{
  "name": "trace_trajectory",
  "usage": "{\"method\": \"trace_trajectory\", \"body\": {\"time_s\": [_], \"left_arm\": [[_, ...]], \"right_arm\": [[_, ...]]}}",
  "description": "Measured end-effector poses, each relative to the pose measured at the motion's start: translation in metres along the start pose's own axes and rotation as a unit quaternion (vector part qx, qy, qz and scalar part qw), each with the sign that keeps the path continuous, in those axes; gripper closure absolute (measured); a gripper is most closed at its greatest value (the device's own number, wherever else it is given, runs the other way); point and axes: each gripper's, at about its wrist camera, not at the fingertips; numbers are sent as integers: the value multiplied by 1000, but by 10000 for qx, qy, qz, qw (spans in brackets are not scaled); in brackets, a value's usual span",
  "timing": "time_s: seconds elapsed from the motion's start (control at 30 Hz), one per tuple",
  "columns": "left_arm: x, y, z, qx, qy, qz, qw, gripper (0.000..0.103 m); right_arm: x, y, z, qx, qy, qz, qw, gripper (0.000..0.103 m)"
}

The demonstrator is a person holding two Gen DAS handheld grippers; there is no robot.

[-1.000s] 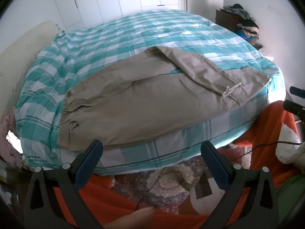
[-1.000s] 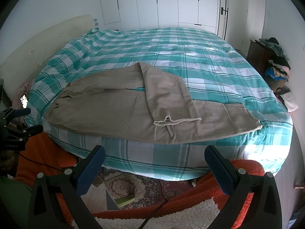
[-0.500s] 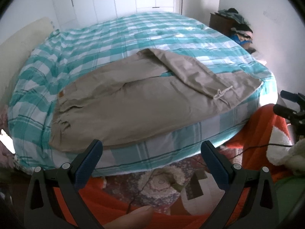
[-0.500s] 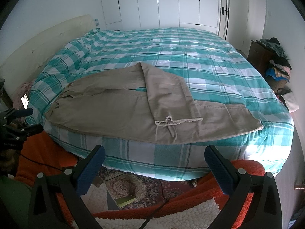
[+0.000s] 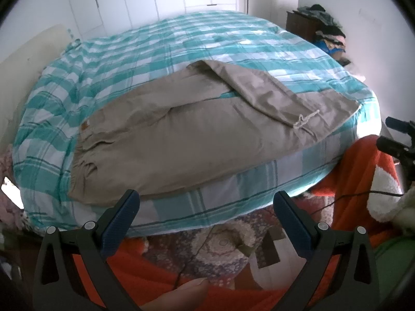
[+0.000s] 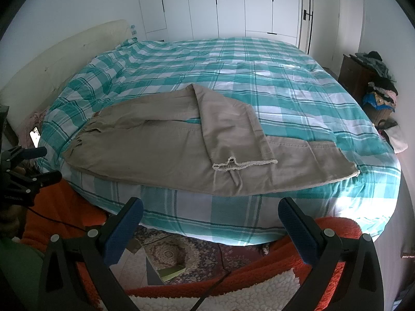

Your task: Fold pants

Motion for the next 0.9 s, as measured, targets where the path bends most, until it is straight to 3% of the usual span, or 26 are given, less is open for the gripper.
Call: {"method": "trace_trajectory", "body": {"time_s": [0.27, 0.43, 0.63, 0.9], "left_arm": [[1, 3, 0, 142, -17, 28, 9999, 0], [10, 6, -9, 969, -91, -202, 9950, 1], [16, 9, -12, 919, -108, -20, 9957, 1], [15, 12, -20, 840, 119, 107, 9963, 1]], "right_arm": [[0, -3, 0, -2, -2, -15, 10000, 0], [4, 1, 3, -119, -121, -36, 9998, 0], [11, -6, 12, -237, -286, -97, 9993, 0], [9, -9, 5, -274, -200, -115, 9994, 0]]}}
Point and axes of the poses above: each gripper's, at about its wrist camera, not at the fingertips, and z roughly against the way its jaws point, y to its left, x to its top, and after that the axes turned 5 degrees about z, right-handed
